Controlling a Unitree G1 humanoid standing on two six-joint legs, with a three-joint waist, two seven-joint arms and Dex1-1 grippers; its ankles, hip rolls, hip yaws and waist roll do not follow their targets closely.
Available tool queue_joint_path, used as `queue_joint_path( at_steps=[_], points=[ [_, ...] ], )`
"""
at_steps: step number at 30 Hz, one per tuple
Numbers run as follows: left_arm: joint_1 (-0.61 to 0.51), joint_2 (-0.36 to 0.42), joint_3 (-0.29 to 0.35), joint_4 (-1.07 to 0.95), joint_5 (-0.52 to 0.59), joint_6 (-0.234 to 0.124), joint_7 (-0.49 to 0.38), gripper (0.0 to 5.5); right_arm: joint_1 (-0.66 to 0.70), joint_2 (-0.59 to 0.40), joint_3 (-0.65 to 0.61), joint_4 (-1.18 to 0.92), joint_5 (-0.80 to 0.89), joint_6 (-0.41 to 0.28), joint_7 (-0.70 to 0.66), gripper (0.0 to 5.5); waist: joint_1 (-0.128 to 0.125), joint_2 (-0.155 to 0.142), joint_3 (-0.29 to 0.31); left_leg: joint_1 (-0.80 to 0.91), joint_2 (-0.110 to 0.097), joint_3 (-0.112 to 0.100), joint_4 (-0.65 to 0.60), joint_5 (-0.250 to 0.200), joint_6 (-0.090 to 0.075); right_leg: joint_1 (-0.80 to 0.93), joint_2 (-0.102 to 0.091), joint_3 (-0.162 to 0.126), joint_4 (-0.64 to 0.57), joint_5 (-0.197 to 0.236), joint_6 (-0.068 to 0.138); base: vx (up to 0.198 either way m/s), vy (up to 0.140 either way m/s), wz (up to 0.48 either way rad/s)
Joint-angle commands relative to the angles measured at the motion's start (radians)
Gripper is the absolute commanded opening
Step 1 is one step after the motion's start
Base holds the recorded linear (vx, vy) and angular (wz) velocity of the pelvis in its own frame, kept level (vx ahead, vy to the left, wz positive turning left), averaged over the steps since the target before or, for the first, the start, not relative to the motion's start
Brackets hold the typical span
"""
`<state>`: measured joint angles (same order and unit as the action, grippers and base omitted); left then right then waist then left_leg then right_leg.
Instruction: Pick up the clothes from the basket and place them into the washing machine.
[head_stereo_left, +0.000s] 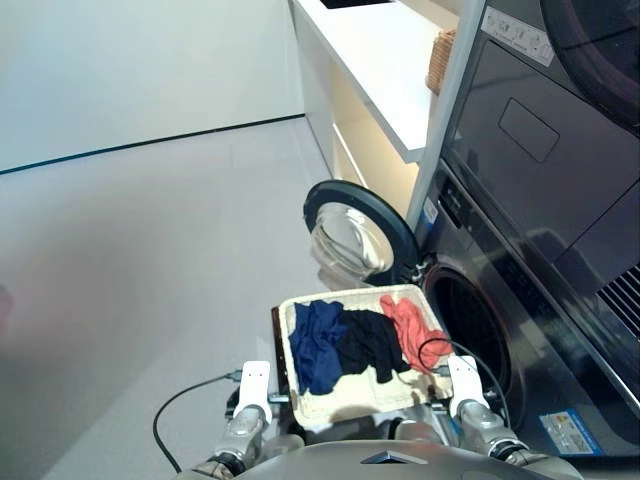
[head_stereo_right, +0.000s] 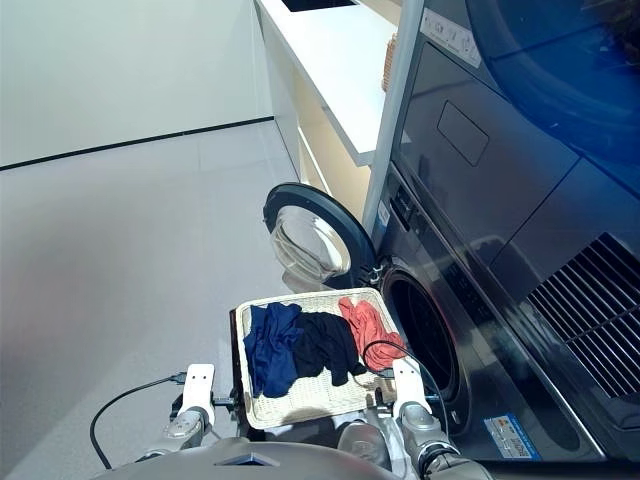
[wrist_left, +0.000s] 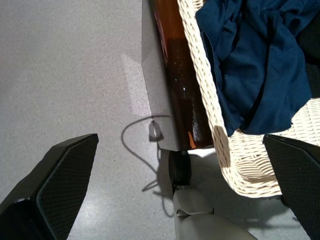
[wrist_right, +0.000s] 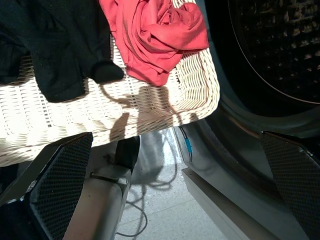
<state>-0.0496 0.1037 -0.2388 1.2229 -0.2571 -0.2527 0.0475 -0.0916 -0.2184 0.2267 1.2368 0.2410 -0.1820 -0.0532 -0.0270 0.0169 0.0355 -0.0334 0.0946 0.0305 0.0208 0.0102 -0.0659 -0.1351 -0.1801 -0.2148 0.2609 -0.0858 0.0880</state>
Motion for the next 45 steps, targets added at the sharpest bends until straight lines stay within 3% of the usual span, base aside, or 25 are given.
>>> queue_joint_path(
  at_steps=[1,17,28,35,40,45],
  points=[
    [-0.077,0.03,0.033,-0.025,-0.031,-0.024,-0.012,5.5,-0.078,0.007,-0.001,-0.026,0.016,-0.037,0.002,5.5,-0.02,-0.062,0.026,0.015,-0.001,0.026,0.109,-0.08,-0.014,0.117,-0.018,0.023,-0.22,0.146,0.06,0.0,0.0,0.0],
    [-0.106,0.03,0.026,-0.058,-0.058,-0.018,-0.013,5.5,-0.098,0.004,0.035,-0.067,0.004,-0.038,0.008,5.5,-0.029,-0.055,0.041,-0.002,0.003,0.034,0.1,-0.07,-0.013,0.088,-0.016,0.03,-0.221,0.149,0.059,0.0,0.0,0.0],
    [-0.205,0.058,-0.014,-0.122,-0.03,-0.02,0.022,5.5,-0.164,-0.01,0.119,-0.194,-0.011,-0.051,0.01,5.5,-0.046,-0.046,0.084,-0.081,0.013,0.038,0.116,-0.052,-0.011,-0.029,-0.03,0.048,-0.176,0.157,0.06,0.0,0.0,0.0],
    [-0.345,0.126,-0.135,-0.18,0.148,-0.024,0.069,5.5,-0.259,-0.047,0.187,-0.323,-0.015,-0.069,0.009,5.5,-0.074,-0.045,0.162,-0.231,0.033,0.045,0.219,-0.064,-0.008,-0.226,-0.036,0.083,-0.061,0.155,0.055,-0.008,0.005,-0.007],
    [-0.43,0.172,-0.163,-0.175,0.17,-0.02,0.065,5.5,-0.328,-0.074,0.197,-0.376,-0.008,-0.075,0.01,5.5,-0.093,-0.044,0.197,-0.307,0.041,0.058,0.242,-0.064,-0.005,-0.328,-0.039,0.089,-0.03,0.159,0.059,0.0,0.0,0.0],
    [-0.52,0.206,-0.185,-0.161,0.175,-0.012,0.064,5.5,-0.401,-0.095,0.195,-0.427,0.017,-0.085,0.001,5.5,-0.116,-0.045,0.234,-0.408,0.049,0.054,0.283,-0.067,-0.007,-0.437,-0.046,0.099,0.016,0.157,0.062,0.0,0.0,0.0]
  ],
)
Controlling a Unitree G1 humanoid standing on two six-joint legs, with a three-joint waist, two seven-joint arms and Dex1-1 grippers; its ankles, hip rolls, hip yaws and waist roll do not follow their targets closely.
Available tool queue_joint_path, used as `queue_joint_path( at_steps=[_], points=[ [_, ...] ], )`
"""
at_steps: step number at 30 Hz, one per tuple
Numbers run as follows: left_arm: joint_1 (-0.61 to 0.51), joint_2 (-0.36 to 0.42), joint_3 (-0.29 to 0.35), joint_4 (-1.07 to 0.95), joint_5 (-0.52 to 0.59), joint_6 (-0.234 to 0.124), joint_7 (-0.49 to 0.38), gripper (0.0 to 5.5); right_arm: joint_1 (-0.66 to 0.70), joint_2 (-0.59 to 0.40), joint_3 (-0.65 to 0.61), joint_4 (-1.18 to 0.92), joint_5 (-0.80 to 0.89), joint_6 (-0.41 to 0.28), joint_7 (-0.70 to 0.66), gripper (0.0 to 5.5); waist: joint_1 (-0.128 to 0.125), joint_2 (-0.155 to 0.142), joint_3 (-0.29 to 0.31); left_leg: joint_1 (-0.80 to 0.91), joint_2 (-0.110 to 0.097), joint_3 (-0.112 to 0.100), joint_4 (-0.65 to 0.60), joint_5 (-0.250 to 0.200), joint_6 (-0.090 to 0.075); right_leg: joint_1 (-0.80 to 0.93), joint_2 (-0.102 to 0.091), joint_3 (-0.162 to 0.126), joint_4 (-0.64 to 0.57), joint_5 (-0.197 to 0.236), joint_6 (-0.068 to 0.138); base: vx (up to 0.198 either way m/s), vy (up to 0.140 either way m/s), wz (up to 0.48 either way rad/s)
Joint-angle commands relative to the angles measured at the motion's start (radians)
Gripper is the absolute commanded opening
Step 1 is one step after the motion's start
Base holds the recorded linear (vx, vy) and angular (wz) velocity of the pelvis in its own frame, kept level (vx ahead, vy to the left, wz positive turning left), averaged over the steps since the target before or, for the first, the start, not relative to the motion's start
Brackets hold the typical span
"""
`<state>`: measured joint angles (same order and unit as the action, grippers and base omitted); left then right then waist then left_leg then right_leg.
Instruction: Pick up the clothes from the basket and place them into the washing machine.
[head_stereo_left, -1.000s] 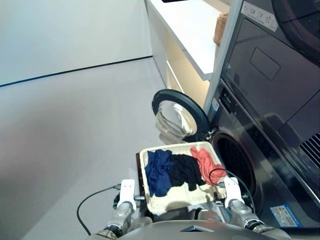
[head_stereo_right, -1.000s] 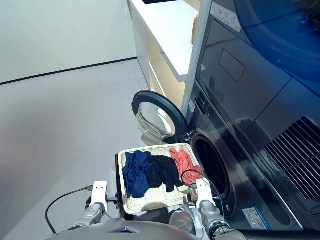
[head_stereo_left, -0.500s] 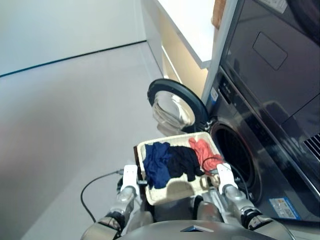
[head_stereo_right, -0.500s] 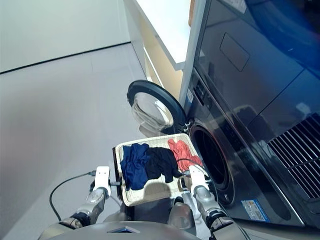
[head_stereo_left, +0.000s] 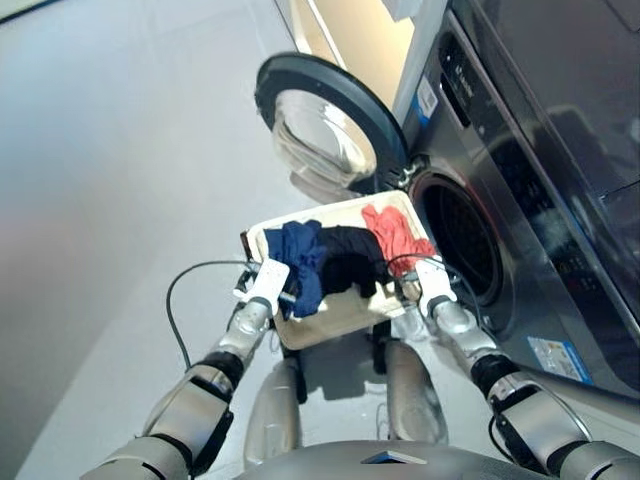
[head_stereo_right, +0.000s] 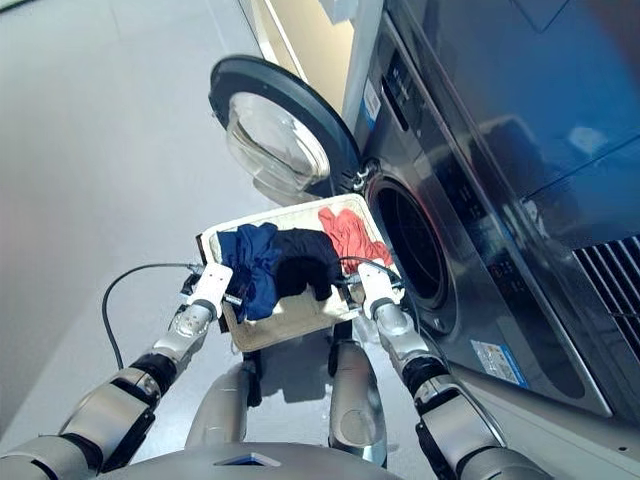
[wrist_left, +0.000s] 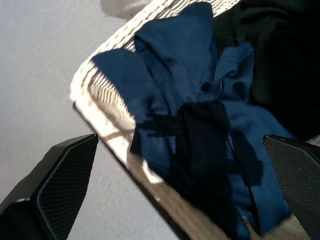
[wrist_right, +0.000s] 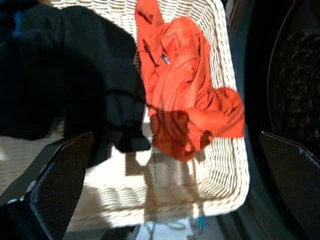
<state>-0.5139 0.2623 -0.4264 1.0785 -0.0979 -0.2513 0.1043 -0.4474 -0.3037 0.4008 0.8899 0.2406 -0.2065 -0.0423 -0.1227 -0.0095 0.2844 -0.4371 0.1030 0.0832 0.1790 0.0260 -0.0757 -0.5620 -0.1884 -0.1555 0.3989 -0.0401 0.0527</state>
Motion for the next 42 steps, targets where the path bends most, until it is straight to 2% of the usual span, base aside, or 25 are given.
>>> queue_joint_path(
  at_steps=[1,5,10,13,17,19,20,21,23,24,26,31,32,37,40,41,42],
  points=[
    [-0.073,0.05,-0.003,-0.011,0.014,-0.012,0.007,5.5,-0.055,-0.01,0.02,-0.085,0.022,-0.062,-0.013,5.5,-0.023,-0.02,-0.012,-0.023,0.042,-0.001,0.137,-0.086,0.003,-0.023,-0.039,0.037,-0.116,0.111,0.096,0.0,0.0,0.0],
    [-0.129,0.088,0.001,-0.02,-0.006,-0.013,0.03,5.5,-0.108,-0.017,0.015,-0.173,0.043,-0.084,-0.032,5.5,-0.04,-0.03,0.017,-0.122,0.047,-0.014,0.192,-0.097,-0.002,-0.115,-0.044,0.045,-0.066,0.106,0.094,-0.033,0.005,0.02],
    [-0.202,0.133,0.004,-0.015,-0.024,-0.02,0.054,5.5,-0.165,-0.018,0.014,-0.227,0.049,-0.113,-0.054,5.5,-0.059,-0.037,0.055,-0.263,0.055,-0.036,0.305,-0.131,-0.001,-0.228,-0.035,0.059,-0.004,0.101,0.085,-0.046,0.007,0.034],
    [-0.226,0.15,0.024,0.002,-0.057,-0.015,0.065,5.5,-0.194,-0.015,0.024,-0.255,0.053,-0.124,-0.054,5.5,-0.065,-0.037,0.064,-0.34,0.056,-0.05,0.382,-0.156,0.003,-0.289,-0.02,0.071,0.034,0.094,0.078,0.0,0.0,0.0],
    [-0.249,0.178,0.039,0.012,-0.092,-0.013,0.075,5.5,-0.213,-0.005,0.025,-0.297,0.079,-0.138,-0.05,5.5,-0.076,-0.038,0.081,-0.44,0.063,-0.056,0.486,-0.192,0.013,-0.38,0.005,0.092,0.105,0.079,0.069,-0.022,0.024,-0.118],
    [-0.262,0.191,0.047,0.018,-0.101,-0.009,0.079,5.5,-0.212,-0.006,0.03,-0.315,0.078,-0.138,-0.046,5.5,-0.079,-0.038,0.086,-0.472,0.061,-0.058,0.508,-0.198,0.016,-0.412,0.008,0.096,0.124,0.075,0.066,-0.04,0.028,-0.209],
    [-0.266,0.198,0.051,0.022,-0.115,-0.008,0.077,5.5,-0.212,-0.005,0.03,-0.32,0.078,-0.138,-0.045,5.5,-0.081,-0.039,0.088,-0.49,0.06,-0.06,0.519,-0.2,0.017,-0.429,0.011,0.098,0.135,0.073,0.066,0.0,0.0,0.0],
    [-0.273,0.202,0.056,0.031,-0.129,-0.005,0.072,5.5,-0.21,-0.007,0.033,-0.327,0.08,-0.14,-0.038,5.5,-0.076,-0.035,0.097,-0.493,0.07,-0.067,0.538,-0.234,0.01,-0.435,0.021,0.1,0.161,0.041,0.072,0.053,0.015,-0.155],
    [-0.281,0.209,0.063,0.034,-0.152,-0.002,0.064,5.5,-0.206,-0.006,0.031,-0.338,0.098,-0.138,-0.034,5.5,-0.079,-0.037,0.101,-0.518,0.071,-0.071,0.555,-0.237,0.014,-0.461,0.027,0.103,0.176,0.042,0.072,0.027,0.004,-0.081],
    [-0.285,0.211,0.066,0.032,-0.159,-0.003,0.065,4.9,-0.204,-0.004,0.026,-0.344,0.099,-0.139,-0.035,5.5,-0.08,-0.039,0.102,-0.529,0.071,-0.072,0.567,-0.241,0.015,-0.47,0.029,0.105,0.182,0.043,0.072,0.0,0.0,0.0],
    [-0.297,0.218,0.073,0.038,-0.175,-0.003,0.067,2.61,-0.199,0.003,0.02,-0.352,0.104,-0.145,-0.041,5.5,-0.082,-0.044,0.109,-0.546,0.073,-0.075,0.587,-0.245,0.018,-0.486,0.034,0.104,0.203,0.043,0.073,0.0,0.0,0.0],
    [-0.31,0.197,0.09,0.052,-0.215,-0.009,0.059,0.75,-0.187,0.013,0.019,-0.346,0.098,-0.149,-0.036,5.5,-0.086,-0.05,0.106,-0.556,0.069,-0.079,0.602,-0.249,0.018,-0.501,0.035,0.105,0.226,0.035,0.07,0.0,0.0,0.0],
    [-0.308,0.189,0.094,0.045,-0.225,-0.011,0.056,0.04,-0.183,0.012,0.019,-0.352,0.093,-0.15,-0.032,5.5,-0.087,-0.05,0.102,-0.553,0.067,-0.078,0.599,-0.25,0.017,-0.496,0.034,0.104,0.22,0.035,0.069,0.0,0.0,0.0],
    [-0.293,0.152,0.107,0.017,-0.282,-0.031,0.034,0.0,-0.172,0.007,0.023,-0.348,0.074,-0.15,-0.019,5.5,-0.085,-0.042,0.072,-0.501,0.065,-0.075,0.536,-0.235,0.009,-0.452,0.023,0.101,0.166,0.039,0.069,0.0,0.0,0.0],
    [-0.262,0.135,0.116,-0.02,-0.311,-0.047,0.013,0.0,-0.163,0.001,0.024,-0.346,0.059,-0.15,-0.013,5.5,-0.08,-0.036,0.052,-0.442,0.063,-0.066,0.472,-0.22,0.002,-0.402,0.015,0.098,0.122,0.043,0.07,-0.022,-0.006,0.03],
    [-0.251,0.13,0.123,-0.043,-0.332,-0.055,0.011,0.0,-0.163,-0.003,0.025,-0.338,0.052,-0.15,-0.014,5.5,-0.08,-0.038,0.045,-0.426,0.052,-0.057,0.436,-0.184,0.007,-0.388,0.002,0.095,0.085,0.077,0.064,-0.064,-0.035,0.094],
    [-0.241,0.124,0.132,-0.048,-0.351,-0.058,0.004,0.0,-0.162,-0.005,0.027,-0.334,0.045,-0.146,-0.013,5.5,-0.076,-0.038,0.04,-0.402,0.052,-0.054,0.416,-0.18,0.005,-0.365,0.0,0.09,0.068,0.079,0.063,-0.057,-0.034,0.162]
  ],
)
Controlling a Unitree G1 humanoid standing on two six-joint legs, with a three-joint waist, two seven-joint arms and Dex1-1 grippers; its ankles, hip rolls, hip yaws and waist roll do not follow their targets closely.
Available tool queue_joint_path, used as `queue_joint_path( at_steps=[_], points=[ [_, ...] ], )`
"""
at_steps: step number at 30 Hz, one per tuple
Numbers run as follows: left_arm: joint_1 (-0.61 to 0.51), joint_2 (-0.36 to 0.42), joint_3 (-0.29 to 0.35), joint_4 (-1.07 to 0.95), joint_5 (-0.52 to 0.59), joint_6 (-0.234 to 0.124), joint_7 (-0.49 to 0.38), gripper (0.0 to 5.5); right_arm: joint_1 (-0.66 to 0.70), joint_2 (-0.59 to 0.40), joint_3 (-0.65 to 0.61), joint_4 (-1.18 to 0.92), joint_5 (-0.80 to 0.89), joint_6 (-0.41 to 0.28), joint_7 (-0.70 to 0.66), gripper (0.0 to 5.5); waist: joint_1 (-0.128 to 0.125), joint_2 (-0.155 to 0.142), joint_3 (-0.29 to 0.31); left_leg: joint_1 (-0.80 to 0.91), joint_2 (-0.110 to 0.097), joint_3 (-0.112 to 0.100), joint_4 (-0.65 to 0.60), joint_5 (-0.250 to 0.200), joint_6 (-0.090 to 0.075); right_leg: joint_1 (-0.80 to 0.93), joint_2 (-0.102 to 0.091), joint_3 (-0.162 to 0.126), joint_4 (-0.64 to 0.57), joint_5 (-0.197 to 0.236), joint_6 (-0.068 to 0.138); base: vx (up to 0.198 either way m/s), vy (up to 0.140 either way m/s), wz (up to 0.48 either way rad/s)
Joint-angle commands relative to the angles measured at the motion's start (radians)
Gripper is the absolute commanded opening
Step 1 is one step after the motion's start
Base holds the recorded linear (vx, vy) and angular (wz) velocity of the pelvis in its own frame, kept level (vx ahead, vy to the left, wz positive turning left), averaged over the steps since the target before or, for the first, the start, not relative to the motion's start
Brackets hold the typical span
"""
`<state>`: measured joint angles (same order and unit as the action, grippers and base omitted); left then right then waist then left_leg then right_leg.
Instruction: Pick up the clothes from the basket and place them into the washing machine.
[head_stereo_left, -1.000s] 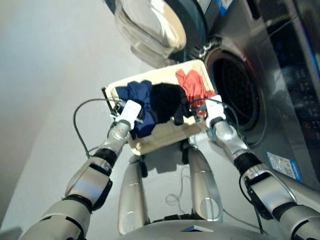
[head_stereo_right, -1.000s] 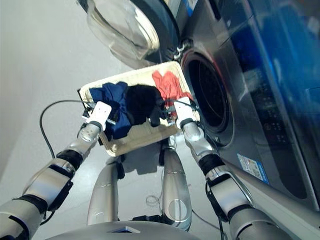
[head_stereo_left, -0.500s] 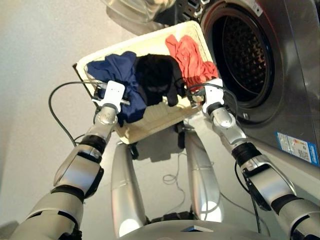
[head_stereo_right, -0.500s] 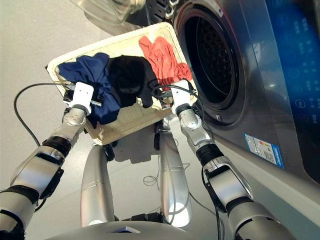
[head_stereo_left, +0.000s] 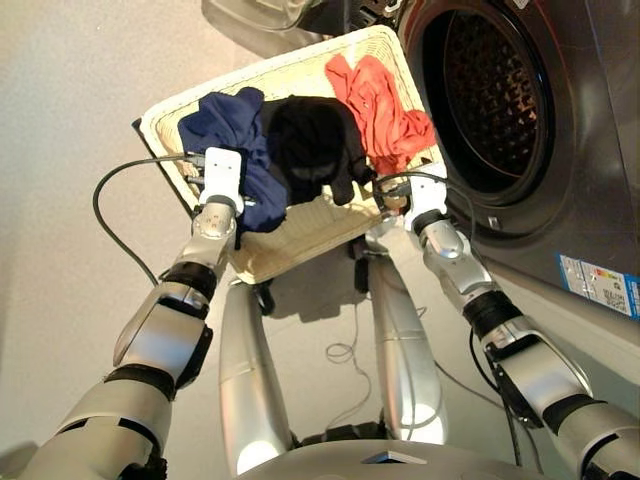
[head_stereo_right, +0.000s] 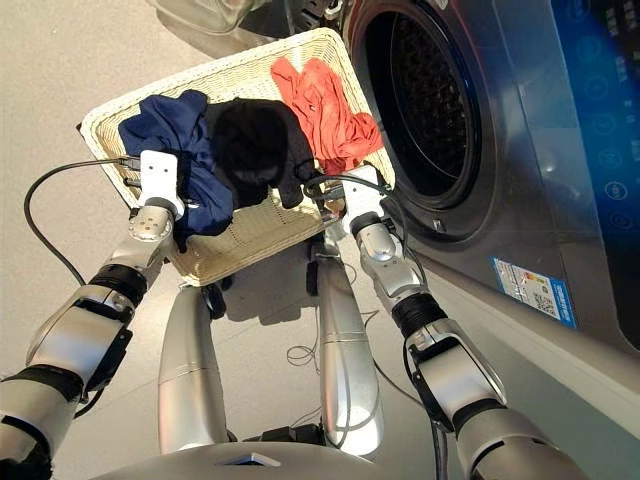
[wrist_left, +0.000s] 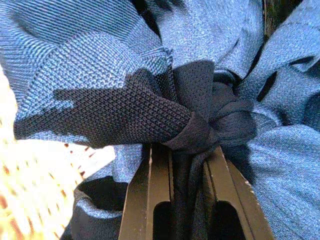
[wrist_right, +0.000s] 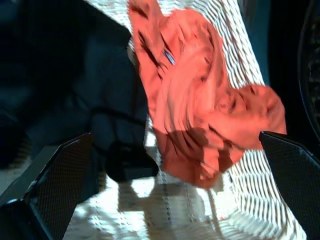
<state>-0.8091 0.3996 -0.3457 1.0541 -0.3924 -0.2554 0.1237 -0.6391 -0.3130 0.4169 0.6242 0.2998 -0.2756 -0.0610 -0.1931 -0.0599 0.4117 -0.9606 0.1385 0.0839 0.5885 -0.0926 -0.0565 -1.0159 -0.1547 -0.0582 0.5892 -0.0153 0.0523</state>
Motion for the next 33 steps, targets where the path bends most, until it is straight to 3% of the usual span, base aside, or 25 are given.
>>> queue_joint_path(
  at_steps=[1,8,12,25,33],
  points=[
    [0.069,-0.019,0.067,-0.05,-0.088,-0.065,-0.019,0.0,0.029,-0.001,0.016,-0.056,-0.028,-0.075,0.005,5.5,0.001,0.015,-0.092,0.148,0.017,-0.054,-0.015,-0.057,-0.018,0.116,-0.038,-0.01,-0.142,0.057,0.064,0.028,-0.064,0.175],
    [0.182,-0.066,0.115,-0.301,-0.232,-0.118,-0.047,0.0,0.029,-0.043,0.071,0.027,-0.159,-0.046,0.028,5.5,0.058,0.036,-0.121,0.335,0.015,-0.04,-0.16,-0.024,-0.034,0.305,-0.067,-0.046,-0.279,0.083,0.07,0.026,-0.047,0.05],
    [0.217,-0.087,0.111,-0.424,-0.27,-0.129,-0.061,0.0,0.016,-0.06,0.113,0.026,-0.222,-0.045,0.048,5.5,0.08,0.046,-0.135,0.404,0.012,-0.031,-0.216,-0.008,-0.035,0.374,-0.073,-0.057,-0.33,0.097,0.075,0.007,-0.013,0.026],
    [0.236,-0.121,0.059,-0.633,-0.349,-0.13,-0.075,0.0,-0.116,-0.096,0.282,-0.121,-0.394,-0.056,0.122,5.5,0.107,0.098,-0.166,0.498,0.007,0.001,-0.279,0.01,-0.028,0.428,-0.081,-0.049,-0.354,0.111,0.088,0.0,0.0,0.0],
    [0.266,-0.163,-0.016,-0.717,-0.37,-0.101,-0.095,0.0,-0.173,-0.072,0.325,-0.128,-0.456,-0.053,0.131,5.5,0.123,0.139,-0.174,0.523,-0.001,0.006,-0.298,0.015,-0.021,0.442,-0.088,-0.043,-0.363,0.116,0.094,0.0,0.0,0.0]
  ],
)
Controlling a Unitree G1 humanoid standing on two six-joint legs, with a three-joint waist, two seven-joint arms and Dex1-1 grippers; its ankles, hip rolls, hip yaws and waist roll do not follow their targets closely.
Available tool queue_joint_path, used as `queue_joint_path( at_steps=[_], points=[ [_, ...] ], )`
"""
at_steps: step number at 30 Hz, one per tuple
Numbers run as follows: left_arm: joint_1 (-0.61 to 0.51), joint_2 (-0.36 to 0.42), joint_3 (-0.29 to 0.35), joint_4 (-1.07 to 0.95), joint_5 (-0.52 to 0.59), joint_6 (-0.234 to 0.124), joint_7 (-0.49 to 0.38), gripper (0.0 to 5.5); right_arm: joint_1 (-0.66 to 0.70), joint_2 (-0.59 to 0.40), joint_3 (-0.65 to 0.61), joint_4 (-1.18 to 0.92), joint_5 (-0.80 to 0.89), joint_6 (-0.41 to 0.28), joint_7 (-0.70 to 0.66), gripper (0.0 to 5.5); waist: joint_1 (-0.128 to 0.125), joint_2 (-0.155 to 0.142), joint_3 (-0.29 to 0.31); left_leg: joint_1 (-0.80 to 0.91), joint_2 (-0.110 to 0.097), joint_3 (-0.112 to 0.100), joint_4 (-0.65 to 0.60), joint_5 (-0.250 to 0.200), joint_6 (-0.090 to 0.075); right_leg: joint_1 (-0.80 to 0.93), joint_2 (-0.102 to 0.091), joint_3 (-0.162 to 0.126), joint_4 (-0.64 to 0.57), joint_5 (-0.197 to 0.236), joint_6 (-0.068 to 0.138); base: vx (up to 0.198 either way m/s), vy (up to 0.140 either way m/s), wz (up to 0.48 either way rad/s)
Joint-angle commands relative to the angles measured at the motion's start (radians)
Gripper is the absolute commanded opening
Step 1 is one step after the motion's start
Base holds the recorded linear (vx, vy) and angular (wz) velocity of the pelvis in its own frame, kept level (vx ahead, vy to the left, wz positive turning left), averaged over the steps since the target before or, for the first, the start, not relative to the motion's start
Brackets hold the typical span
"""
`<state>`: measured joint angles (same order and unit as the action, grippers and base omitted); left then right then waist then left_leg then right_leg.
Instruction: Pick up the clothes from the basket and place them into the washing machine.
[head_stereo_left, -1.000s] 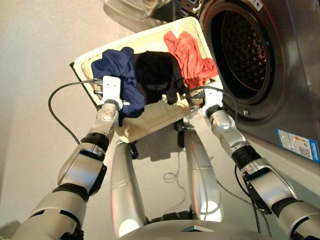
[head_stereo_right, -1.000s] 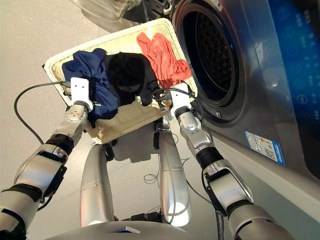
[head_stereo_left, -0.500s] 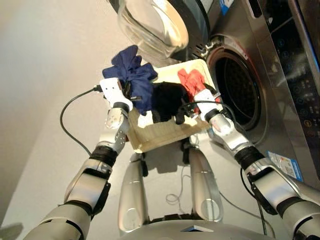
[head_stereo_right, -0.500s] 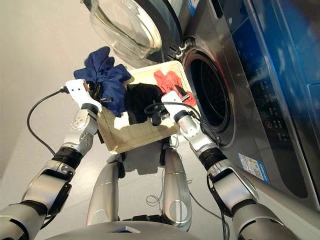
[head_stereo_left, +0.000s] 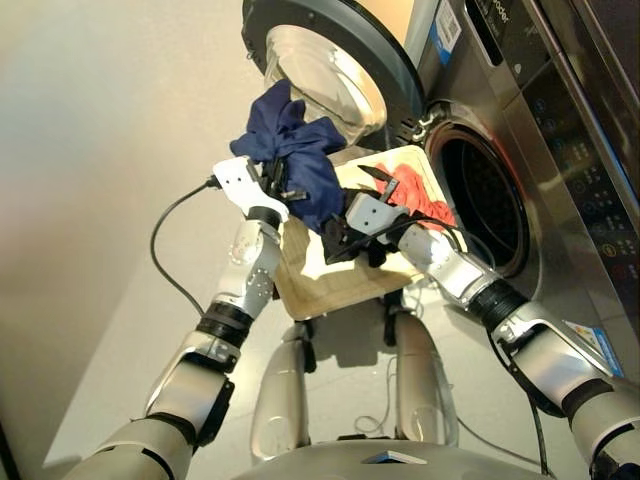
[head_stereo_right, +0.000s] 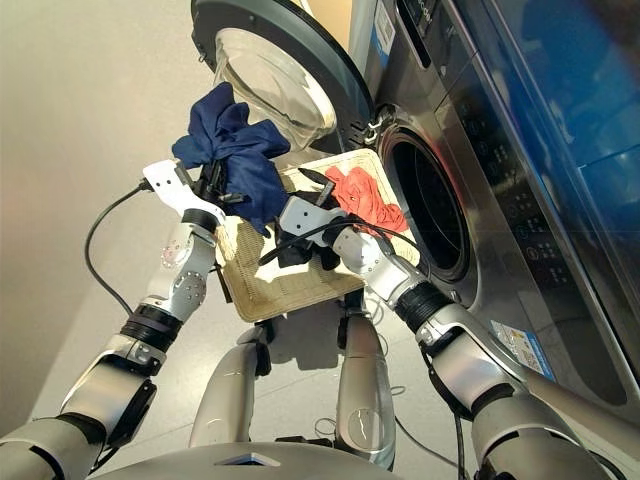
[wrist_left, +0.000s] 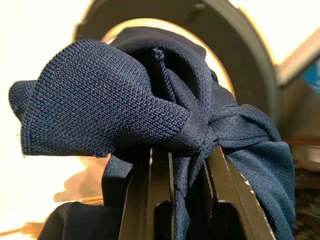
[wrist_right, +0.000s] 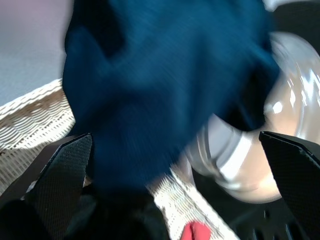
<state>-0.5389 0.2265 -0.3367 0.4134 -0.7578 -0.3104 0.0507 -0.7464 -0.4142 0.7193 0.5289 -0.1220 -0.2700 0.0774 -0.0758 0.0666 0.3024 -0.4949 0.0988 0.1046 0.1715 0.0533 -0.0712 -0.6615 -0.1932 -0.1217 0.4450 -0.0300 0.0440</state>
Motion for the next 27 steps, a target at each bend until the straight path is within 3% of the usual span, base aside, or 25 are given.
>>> queue_joint_path(
  at_steps=[1,13,14,15,16,21,22,23,24,27],
  points=[
    [-0.003,0.009,-0.039,-0.084,-0.01,-0.041,-0.028,0.0,-0.072,0.027,0.024,-0.036,-0.043,-0.06,-0.011,5.5,0.006,0.017,-0.065,0.058,0.037,-0.015,0.117,-0.129,-0.006,0.089,-0.051,0.019,-0.221,0.132,0.103,0.0,0.0,0.0],
    [0.034,0.047,-0.141,-0.246,-0.104,0.012,-0.105,0.0,-0.137,0.038,-0.018,0.024,-0.118,-0.042,-0.071,5.5,0.019,0.045,-0.069,0.039,0.023,-0.026,0.127,-0.133,0.004,0.075,-0.064,0.012,-0.211,0.129,0.102,0.0,0.0,0.0],
    [0.037,0.054,-0.154,-0.252,-0.108,0.021,-0.118,0.0,-0.141,0.041,-0.018,0.025,-0.114,-0.041,-0.067,2.31,0.02,0.045,-0.069,0.039,0.021,-0.027,0.127,-0.133,0.004,0.075,-0.065,0.011,-0.211,0.13,0.102,0.0,0.0,0.0],
    [0.038,0.059,-0.16,-0.251,-0.105,0.022,-0.123,0.0,-0.142,0.042,-0.019,0.023,-0.106,-0.042,-0.064,0.8,0.02,0.045,-0.069,0.039,0.02,-0.027,0.126,-0.133,0.004,0.076,-0.065,0.012,-0.211,0.13,0.103,0.0,0.0,0.0],
    [0.037,0.06,-0.162,-0.248,-0.107,0.024,-0.123,0.0,-0.14,0.043,-0.022,0.023,-0.097,-0.043,-0.063,0.0,0.021,0.045,-0.069,0.039,0.019,-0.027,0.125,-0.133,0.004,0.075,-0.066,0.011,-0.211,0.13,0.103,0.0,0.0,0.0],
    [0.033,0.068,-0.166,-0.235,-0.095,0.025,-0.133,0.0,-0.122,0.038,-0.031,0.003,-0.068,-0.049,-0.055,0.0,0.016,0.043,-0.064,0.035,0.017,-0.028,0.127,-0.134,0.005,0.069,-0.068,0.011,-0.208,0.131,0.104,0.0,0.0,0.0],
    [0.034,0.071,-0.166,-0.234,-0.095,0.025,-0.138,0.78,-0.116,0.036,-0.033,0.001,-0.065,-0.049,-0.053,0.0,0.014,0.042,-0.064,0.034,0.017,-0.028,0.128,-0.135,0.005,0.068,-0.067,0.011,-0.207,0.131,0.103,0.0,0.0,0.0],
    [0.036,0.073,-0.167,-0.225,-0.098,0.03,-0.147,2.63,-0.106,0.034,-0.036,0.002,-0.061,-0.049,-0.052,0.0,0.012,0.041,-0.063,0.033,0.018,-0.028,0.13,-0.136,0.005,0.067,-0.067,0.011,-0.207,0.131,0.103,0.0,0.0,0.0],
    [0.036,0.074,-0.167,-0.212,-0.094,0.032,-0.153,5.5,-0.096,0.032,-0.04,0.006,-0.059,-0.049,-0.052,0.0,0.01,0.04,-0.063,0.032,0.018,-0.028,0.131,-0.137,0.005,0.066,-0.066,0.012,-0.206,0.131,0.103,0.0,0.0,0.0],
    [0.039,0.059,-0.136,-0.173,-0.114,0.028,-0.152,5.5,-0.063,0.034,-0.062,0.019,-0.056,-0.049,-0.061,0.0,0.005,0.037,-0.063,0.03,0.017,-0.025,0.133,-0.138,0.005,0.063,-0.066,0.015,-0.205,0.131,0.103,0.0,0.0,0.0]
  ],
)
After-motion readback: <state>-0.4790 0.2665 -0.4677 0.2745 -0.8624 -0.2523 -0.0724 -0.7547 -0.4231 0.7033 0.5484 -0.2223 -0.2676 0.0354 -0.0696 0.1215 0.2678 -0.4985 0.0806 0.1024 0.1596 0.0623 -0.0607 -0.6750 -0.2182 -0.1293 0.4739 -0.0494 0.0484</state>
